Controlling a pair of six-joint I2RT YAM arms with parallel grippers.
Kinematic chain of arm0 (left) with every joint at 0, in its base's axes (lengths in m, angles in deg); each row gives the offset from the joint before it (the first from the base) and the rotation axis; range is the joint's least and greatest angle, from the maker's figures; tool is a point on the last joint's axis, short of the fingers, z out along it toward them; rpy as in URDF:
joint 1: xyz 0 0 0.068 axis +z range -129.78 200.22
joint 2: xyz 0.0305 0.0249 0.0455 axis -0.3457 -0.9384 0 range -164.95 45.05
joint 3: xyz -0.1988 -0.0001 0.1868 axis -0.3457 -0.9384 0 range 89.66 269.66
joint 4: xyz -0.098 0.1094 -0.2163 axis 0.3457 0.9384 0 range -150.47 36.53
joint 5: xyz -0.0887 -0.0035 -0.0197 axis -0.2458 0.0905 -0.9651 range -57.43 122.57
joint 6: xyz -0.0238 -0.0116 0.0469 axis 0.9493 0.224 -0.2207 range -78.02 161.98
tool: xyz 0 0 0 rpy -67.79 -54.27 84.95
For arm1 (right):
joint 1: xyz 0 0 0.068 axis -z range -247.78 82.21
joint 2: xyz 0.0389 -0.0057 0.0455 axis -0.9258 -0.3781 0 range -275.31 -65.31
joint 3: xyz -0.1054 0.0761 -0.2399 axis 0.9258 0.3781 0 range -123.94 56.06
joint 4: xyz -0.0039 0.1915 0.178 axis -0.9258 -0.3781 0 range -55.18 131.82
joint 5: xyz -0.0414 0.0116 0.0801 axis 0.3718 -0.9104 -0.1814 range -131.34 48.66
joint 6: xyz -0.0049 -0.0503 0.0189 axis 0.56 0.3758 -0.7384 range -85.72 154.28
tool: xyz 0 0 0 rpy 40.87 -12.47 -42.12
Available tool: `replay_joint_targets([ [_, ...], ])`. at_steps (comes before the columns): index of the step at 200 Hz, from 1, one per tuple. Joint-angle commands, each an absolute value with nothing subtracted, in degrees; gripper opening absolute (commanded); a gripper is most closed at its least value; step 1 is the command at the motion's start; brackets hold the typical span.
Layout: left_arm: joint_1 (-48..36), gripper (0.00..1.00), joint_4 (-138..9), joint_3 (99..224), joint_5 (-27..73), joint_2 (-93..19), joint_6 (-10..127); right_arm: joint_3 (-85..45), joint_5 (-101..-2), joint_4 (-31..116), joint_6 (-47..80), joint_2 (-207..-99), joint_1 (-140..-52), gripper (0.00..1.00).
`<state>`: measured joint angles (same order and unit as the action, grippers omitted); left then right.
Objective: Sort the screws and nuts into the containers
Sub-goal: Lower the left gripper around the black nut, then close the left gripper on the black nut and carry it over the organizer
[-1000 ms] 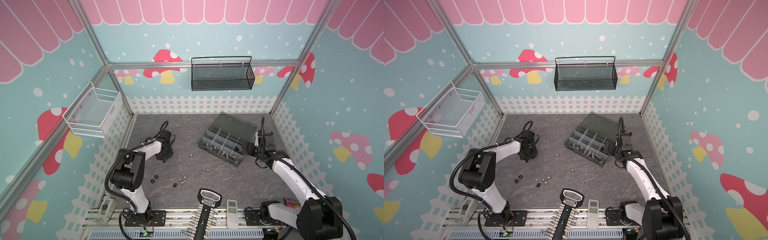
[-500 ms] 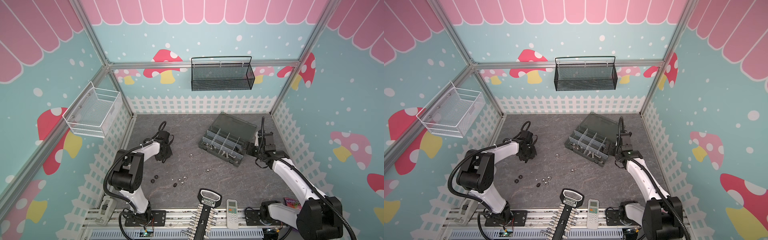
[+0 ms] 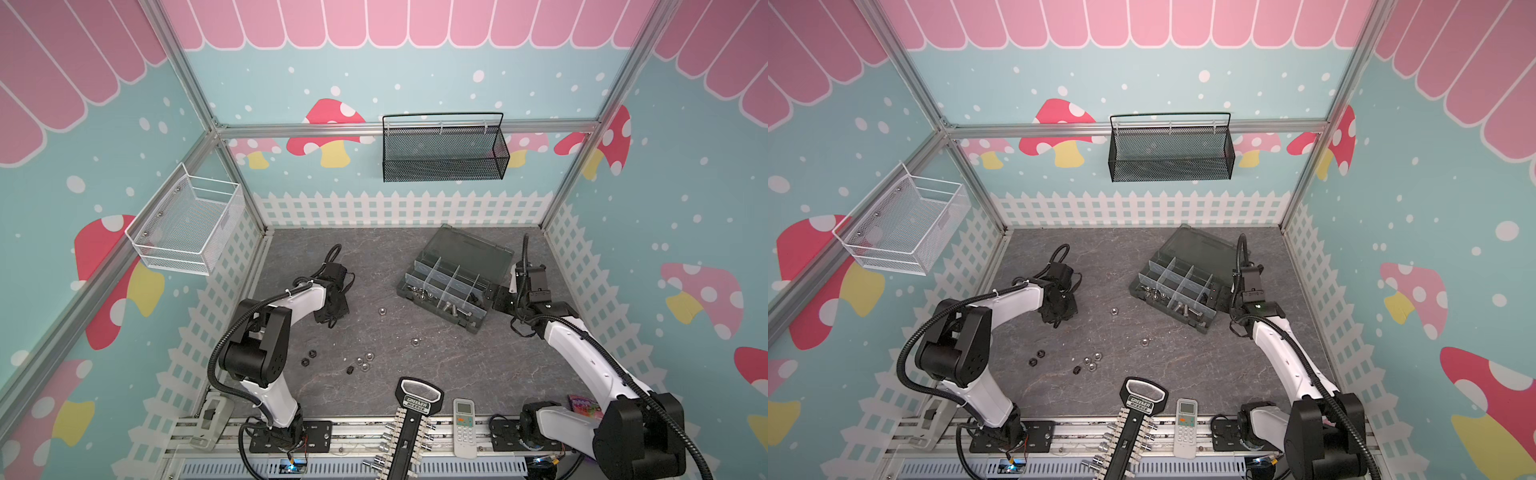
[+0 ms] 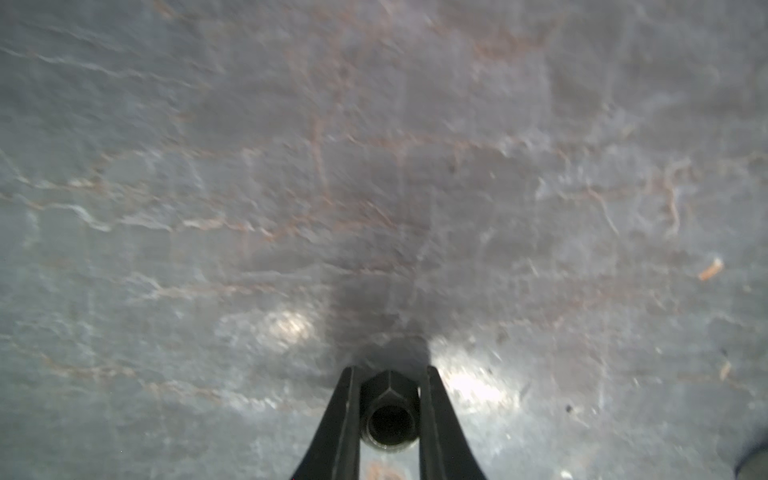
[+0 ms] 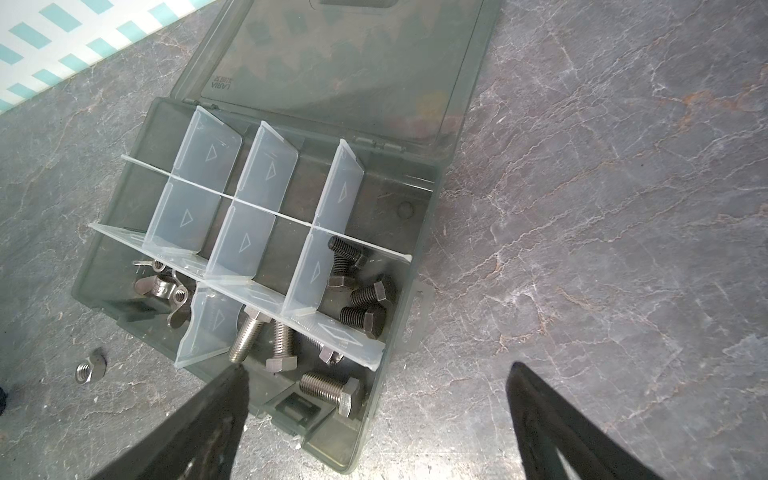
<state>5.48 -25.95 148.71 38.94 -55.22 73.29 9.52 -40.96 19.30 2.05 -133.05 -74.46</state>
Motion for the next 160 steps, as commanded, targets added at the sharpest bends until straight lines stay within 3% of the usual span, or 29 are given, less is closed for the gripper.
replay_joint_targets([
  [1, 2.4, 0.15, -22.5, 150.5, 38.1, -53.7, 74.4, 10.1, -40.9, 19.7, 1.3, -133.0, -74.2, 0.98],
  [81, -11.1, 0.13, -26.6, 163.0, 37.2, -53.3, 77.0, 10.4, -40.7, 20.6, 0.8, -131.9, -74.2, 0.98],
  [160, -19.6, 0.13, -31.5, 186.0, 35.7, -71.0, 76.3, 11.3, -40.2, 21.4, 0.3, -129.5, -74.1, 0.98],
])
